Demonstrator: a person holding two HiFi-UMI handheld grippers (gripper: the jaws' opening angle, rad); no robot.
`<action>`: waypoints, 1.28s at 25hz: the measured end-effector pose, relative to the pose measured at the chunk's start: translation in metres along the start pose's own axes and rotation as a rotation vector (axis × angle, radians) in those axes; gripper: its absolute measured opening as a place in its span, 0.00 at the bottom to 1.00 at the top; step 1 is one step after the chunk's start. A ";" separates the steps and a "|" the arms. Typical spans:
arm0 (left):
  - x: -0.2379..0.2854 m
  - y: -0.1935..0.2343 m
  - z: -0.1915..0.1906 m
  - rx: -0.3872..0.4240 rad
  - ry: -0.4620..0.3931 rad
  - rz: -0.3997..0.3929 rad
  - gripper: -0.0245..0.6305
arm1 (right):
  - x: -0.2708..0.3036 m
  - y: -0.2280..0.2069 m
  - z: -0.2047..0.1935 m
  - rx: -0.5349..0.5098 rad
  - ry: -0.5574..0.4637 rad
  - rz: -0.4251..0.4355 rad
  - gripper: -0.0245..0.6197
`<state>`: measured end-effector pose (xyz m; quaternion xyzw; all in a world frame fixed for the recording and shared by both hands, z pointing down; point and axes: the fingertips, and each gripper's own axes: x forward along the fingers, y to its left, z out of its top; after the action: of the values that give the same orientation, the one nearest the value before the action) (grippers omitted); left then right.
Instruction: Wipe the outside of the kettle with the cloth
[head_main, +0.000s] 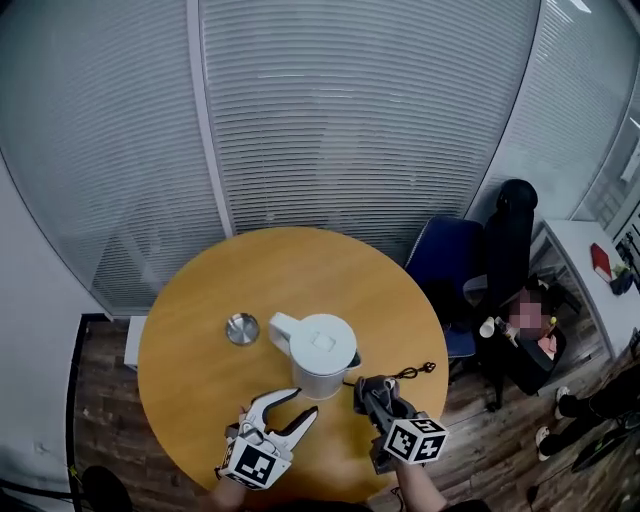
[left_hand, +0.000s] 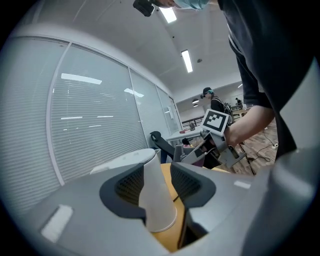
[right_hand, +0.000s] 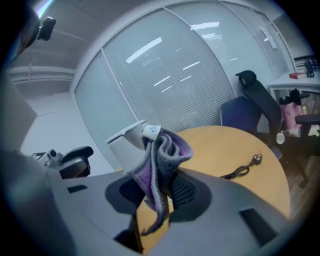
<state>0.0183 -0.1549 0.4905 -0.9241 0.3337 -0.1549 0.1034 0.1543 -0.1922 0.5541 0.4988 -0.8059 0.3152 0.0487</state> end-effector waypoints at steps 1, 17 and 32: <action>-0.006 0.001 -0.001 0.006 -0.006 -0.004 0.30 | -0.004 0.007 -0.002 -0.007 -0.013 -0.014 0.21; -0.117 0.005 -0.017 -0.068 -0.102 -0.033 0.05 | -0.058 0.126 -0.032 -0.112 -0.171 -0.143 0.21; -0.173 -0.004 -0.066 -0.128 -0.060 -0.032 0.05 | -0.068 0.177 -0.101 -0.074 -0.114 -0.170 0.21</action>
<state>-0.1295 -0.0456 0.5154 -0.9382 0.3251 -0.1068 0.0515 0.0167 -0.0294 0.5270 0.5802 -0.7733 0.2511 0.0476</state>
